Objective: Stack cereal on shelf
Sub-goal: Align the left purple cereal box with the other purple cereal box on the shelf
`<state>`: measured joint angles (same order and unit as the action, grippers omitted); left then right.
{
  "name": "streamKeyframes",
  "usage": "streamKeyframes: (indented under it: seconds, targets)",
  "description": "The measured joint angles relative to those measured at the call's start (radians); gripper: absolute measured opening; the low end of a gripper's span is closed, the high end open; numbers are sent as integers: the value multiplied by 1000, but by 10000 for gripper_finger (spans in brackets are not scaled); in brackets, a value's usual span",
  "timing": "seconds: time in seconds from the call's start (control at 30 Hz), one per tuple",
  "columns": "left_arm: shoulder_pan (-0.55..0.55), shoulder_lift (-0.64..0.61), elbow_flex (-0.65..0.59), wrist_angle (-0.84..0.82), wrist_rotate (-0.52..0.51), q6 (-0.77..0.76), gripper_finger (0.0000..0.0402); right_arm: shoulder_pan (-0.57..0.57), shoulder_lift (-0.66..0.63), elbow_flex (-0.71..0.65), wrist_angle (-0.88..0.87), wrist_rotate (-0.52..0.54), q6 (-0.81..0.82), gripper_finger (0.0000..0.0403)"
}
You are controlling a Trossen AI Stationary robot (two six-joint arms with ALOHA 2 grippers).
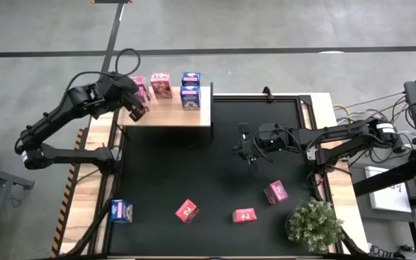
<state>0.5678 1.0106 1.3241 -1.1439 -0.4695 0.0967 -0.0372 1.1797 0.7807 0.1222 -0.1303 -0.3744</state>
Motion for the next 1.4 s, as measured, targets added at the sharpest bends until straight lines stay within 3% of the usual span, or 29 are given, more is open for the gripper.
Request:
streamKeyframes:
  seconds: [0.27, 0.47, 0.77, 1.4]
  targets:
    - [26, -8, 73, -72, 4, -20, 39, 0, 0, 0, -2, 0, 0, 12]
    - [155, -2, 87, -173, 11, -127, 39, 0, 0, 0, -5, 0, -2, 12]
    - [351, 16, 61, -176, 147, -150, 39, 0, 0, 0, -5, 0, -3, 12]
    - [357, 12, 58, -150, 156, -178, 39, 0, 0, 0, -5, 0, -2, 12]
